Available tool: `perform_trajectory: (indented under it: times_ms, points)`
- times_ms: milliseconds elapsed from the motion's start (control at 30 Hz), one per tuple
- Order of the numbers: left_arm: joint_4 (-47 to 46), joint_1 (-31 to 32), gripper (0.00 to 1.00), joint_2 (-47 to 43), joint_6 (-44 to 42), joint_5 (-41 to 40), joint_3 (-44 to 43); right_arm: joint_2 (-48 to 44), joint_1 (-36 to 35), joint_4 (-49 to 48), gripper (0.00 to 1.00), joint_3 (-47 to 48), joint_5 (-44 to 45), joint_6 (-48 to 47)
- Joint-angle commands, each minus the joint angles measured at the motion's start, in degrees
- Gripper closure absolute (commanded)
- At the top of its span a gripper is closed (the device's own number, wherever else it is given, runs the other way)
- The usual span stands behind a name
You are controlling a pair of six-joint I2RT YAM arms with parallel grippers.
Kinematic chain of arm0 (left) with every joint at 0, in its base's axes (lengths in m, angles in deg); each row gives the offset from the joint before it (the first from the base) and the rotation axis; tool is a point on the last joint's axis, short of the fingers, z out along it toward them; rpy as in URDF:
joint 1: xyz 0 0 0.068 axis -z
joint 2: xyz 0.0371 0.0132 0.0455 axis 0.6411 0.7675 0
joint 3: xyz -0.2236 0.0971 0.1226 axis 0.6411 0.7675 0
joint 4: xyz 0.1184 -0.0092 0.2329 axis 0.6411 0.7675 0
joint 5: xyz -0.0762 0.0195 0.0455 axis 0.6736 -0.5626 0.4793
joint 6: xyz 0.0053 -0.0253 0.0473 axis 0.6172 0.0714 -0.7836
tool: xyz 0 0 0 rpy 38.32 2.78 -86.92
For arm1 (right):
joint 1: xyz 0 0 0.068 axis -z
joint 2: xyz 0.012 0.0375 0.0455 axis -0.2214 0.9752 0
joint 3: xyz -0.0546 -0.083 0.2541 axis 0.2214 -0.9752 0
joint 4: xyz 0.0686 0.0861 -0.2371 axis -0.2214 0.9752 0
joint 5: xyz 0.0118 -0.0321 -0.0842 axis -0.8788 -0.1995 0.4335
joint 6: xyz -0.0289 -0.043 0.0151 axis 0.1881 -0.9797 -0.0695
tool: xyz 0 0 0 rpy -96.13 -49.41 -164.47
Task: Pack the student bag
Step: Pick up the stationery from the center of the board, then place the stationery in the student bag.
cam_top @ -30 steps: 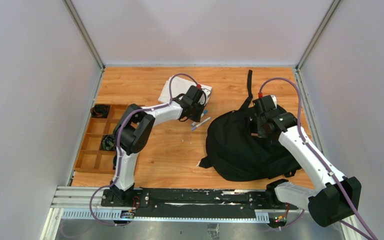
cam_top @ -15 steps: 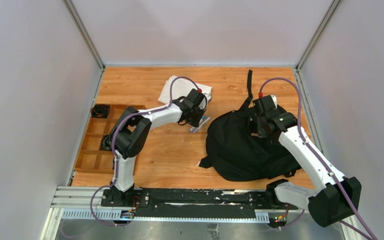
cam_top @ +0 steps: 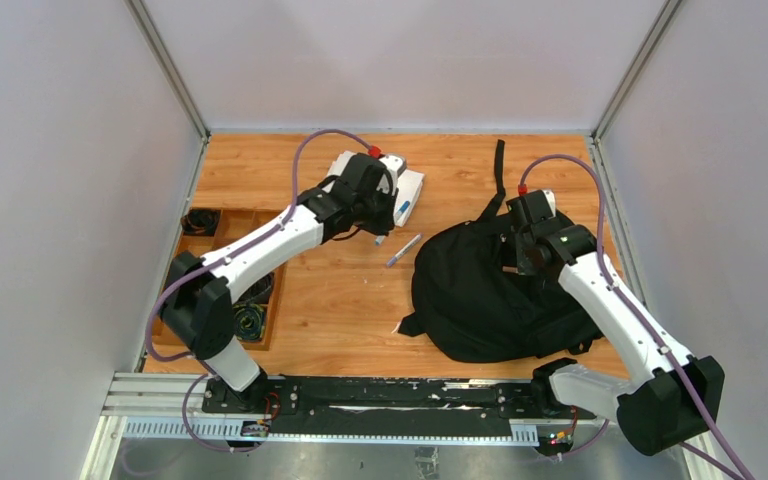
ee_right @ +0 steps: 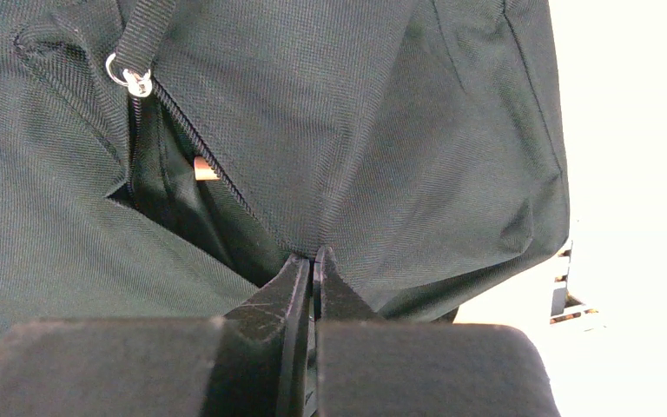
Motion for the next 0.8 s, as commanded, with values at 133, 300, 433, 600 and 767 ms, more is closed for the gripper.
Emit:
perform_trajectory:
  times_ms: [133,300,433,600,767]
  points:
    - [-3.39,3.43,1.00,-6.90,12.58,17.80,4.38,-3.10,0.89,2.32,1.00,1.14,0.78,0.23]
    - [-15.44,9.18,1.00,-7.76,26.87,25.62,9.30,-2.72,0.92,2.18,1.00,1.15,0.32,0.38]
    - [-23.86,14.35,1.00,-5.82,32.94,27.21,9.98,-2.68,0.94,2.01,1.00,1.04,-0.05,0.57]
    - [-31.26,18.00,1.00,-0.05,38.00,30.22,7.83,-2.77,0.93,1.90,1.00,1.07,-0.95,0.53]
    - [-33.60,18.54,1.00,6.36,40.64,31.09,4.55,-3.47,0.93,1.90,1.00,1.12,-0.79,0.49]
